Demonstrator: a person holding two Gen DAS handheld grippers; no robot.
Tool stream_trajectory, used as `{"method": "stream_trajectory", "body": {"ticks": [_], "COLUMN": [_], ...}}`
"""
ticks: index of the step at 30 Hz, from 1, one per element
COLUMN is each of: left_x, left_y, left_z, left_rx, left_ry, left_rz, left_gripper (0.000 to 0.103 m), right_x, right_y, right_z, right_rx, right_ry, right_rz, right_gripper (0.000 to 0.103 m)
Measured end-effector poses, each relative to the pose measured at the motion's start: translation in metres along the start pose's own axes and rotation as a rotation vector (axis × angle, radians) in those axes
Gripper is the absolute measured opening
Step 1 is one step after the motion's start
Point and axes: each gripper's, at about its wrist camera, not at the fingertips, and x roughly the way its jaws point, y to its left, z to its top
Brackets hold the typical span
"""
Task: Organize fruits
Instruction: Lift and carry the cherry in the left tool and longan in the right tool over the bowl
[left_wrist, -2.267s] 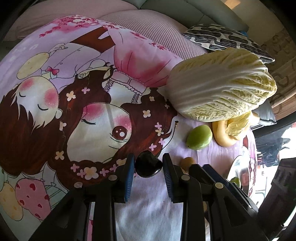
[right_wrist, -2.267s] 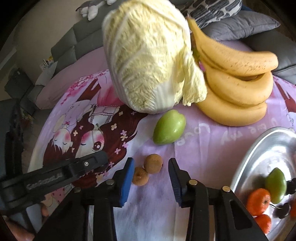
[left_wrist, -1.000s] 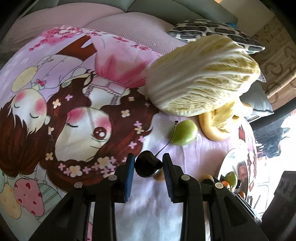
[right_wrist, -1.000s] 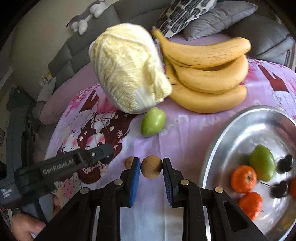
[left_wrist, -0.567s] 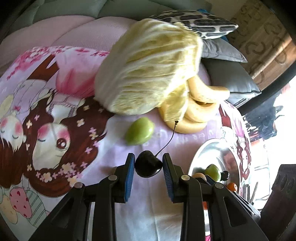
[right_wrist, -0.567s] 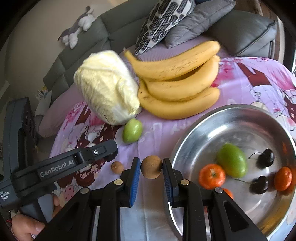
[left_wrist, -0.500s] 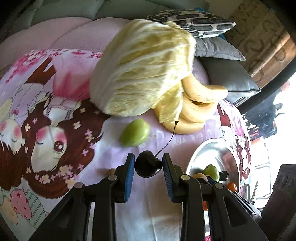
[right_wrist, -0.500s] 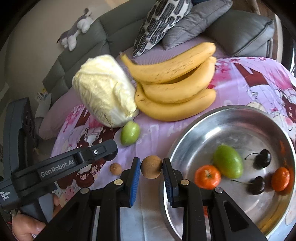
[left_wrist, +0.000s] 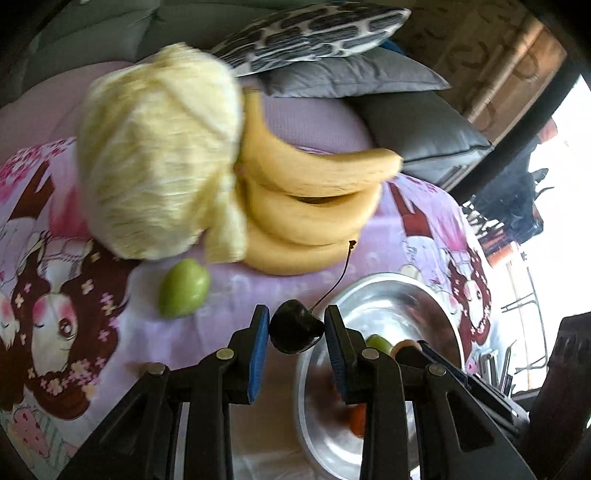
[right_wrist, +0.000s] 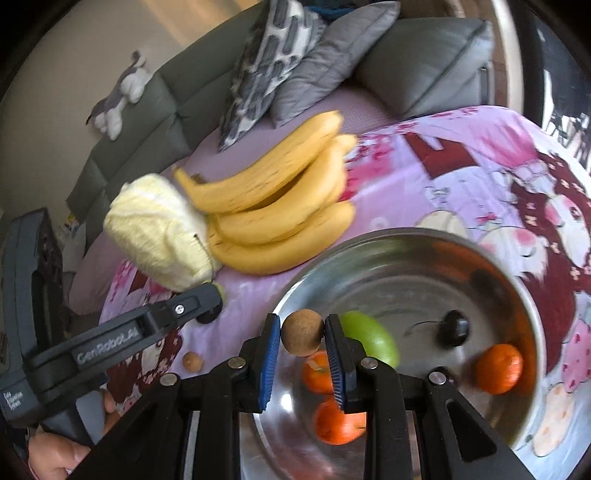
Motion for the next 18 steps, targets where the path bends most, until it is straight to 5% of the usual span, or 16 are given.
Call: {"method": "stream_trajectory", "body": {"ticks": [18], "left_x": [0.044], "left_y": [-0.055], "left_z": [-0.023], "left_rx": [0.160], "left_ry": [0.072], "left_rz": [0.019], "left_gripper": [0.032], "right_x": [-0.013], "right_y": [-0.064], "right_z": [0.011], "right_rx": [0.129], "right_ry": [-0.036], "right_rz": [-0.084], "right_gripper": [0.027]}}
